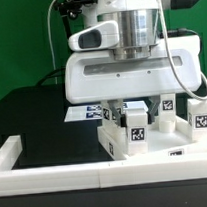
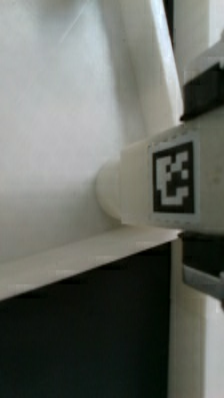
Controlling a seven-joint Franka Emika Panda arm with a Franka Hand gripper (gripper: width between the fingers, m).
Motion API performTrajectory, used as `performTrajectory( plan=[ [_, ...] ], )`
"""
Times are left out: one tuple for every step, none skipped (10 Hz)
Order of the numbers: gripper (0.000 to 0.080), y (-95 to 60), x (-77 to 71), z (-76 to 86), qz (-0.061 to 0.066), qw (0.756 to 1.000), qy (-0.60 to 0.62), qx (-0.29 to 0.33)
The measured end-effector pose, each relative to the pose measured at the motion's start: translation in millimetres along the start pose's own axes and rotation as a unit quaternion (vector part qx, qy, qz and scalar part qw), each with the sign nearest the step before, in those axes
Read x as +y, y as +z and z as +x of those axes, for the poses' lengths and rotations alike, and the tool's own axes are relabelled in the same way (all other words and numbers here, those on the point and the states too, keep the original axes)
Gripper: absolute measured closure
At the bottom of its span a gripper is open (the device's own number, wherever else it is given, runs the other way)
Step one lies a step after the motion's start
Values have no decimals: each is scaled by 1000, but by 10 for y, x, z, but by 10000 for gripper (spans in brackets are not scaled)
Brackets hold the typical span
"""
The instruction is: Assemble square table
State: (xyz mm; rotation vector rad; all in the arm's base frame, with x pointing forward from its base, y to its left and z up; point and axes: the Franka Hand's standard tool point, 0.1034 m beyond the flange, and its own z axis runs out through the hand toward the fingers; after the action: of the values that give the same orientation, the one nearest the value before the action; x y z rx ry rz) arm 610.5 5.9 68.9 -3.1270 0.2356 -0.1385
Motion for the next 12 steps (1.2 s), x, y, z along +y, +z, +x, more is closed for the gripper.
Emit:
performTrajectory(
  plan=[
    [509,6,4,1,1,998,70,5],
    [509,6,7,5,5,992,127,7],
    [509,7,-5,6,6,984,177,9],
    [509,4,-16,15,10,971,240,12],
    [509,6,-31,17,12,957,290,14],
    [508,11,-47,13,15,938,347,12],
    [508,14,-71,10,14,922,386,9],
    [508,16,-60,21,15,907,420,9],
    [508,16,-59,26,17,894,448,8],
    [508,14,-63,28,19,879,477,7],
    [508,12,-69,30,20,867,498,7],
    [508,15,-79,27,22,860,509,5]
  ],
)
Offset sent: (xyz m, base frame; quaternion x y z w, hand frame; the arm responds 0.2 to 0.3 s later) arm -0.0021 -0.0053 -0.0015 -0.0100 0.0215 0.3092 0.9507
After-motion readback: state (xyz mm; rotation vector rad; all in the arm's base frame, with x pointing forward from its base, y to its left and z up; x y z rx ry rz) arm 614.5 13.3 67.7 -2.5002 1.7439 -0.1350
